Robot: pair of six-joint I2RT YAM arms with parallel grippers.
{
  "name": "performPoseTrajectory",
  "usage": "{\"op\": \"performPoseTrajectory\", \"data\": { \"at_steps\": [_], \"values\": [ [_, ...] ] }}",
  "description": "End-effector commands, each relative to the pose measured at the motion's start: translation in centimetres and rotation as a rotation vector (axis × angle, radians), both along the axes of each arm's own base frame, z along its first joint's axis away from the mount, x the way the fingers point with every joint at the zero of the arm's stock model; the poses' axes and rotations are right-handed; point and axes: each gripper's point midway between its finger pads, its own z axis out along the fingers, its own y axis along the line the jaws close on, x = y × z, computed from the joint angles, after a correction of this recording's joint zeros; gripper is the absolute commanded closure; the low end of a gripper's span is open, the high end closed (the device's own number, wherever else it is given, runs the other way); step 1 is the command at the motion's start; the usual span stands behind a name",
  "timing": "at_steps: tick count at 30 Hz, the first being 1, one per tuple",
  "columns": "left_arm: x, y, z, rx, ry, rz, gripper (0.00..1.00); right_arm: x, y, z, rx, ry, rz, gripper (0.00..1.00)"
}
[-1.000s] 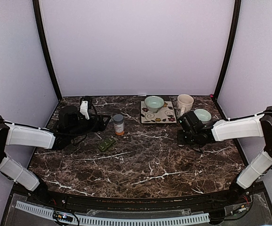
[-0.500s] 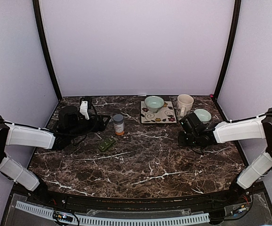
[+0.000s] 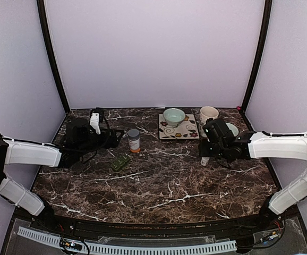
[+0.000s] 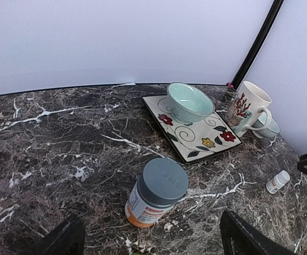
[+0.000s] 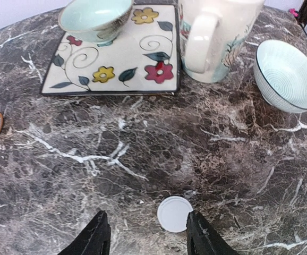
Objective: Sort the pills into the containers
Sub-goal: Place the pill bottle at the center of the board, then pick up the pill bottle from the center of the board.
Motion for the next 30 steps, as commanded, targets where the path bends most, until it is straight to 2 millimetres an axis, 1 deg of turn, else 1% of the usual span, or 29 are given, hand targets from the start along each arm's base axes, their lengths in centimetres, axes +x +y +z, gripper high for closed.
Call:
{"op": "performPoseTrajectory", "data": {
  "at_steps": [1, 5, 9, 13, 18, 21, 30],
  "values": [
    [0.5, -1.7, 1.5, 0.074, -0.032, -0.088, 0.09, 0.6, 0.9, 4.1, -0.004, -0.088, 0.011, 0.5],
    [0.7, -3.0, 1.3, 0.137, -0.032, -0.171, 0.07, 1.0, 2.1, 5.8, 0.0, -0.118, 0.039, 0.5],
    [1.3, -4.3, -0.1, 0.197, 0.003, -0.233, 0.05, 1.3, 3.4, 6.6, 0.0, -0.129, 0.066, 0.49],
    [2.1, -4.8, -2.1, 0.244, 0.042, -0.252, 0.04, 1.4, 4.3, 7.0, 0.009, -0.138, 0.085, 0.49],
    [2.9, -5.3, -3.8, 0.286, 0.065, -0.264, 0.04, 1.6, 4.9, 7.4, 0.02, -0.147, 0.102, 0.49],
    [3.5, -5.7, -4.4, 0.301, 0.069, -0.269, 0.04, 1.7, 5.3, 7.4, 0.023, -0.148, 0.11, 0.49],
    [5.5, -6.6, -5.1, 0.32, 0.066, -0.261, 0.04, 2.0, 5.9, 7.3, 0.019, -0.147, 0.125, 0.49]
  ]
}}
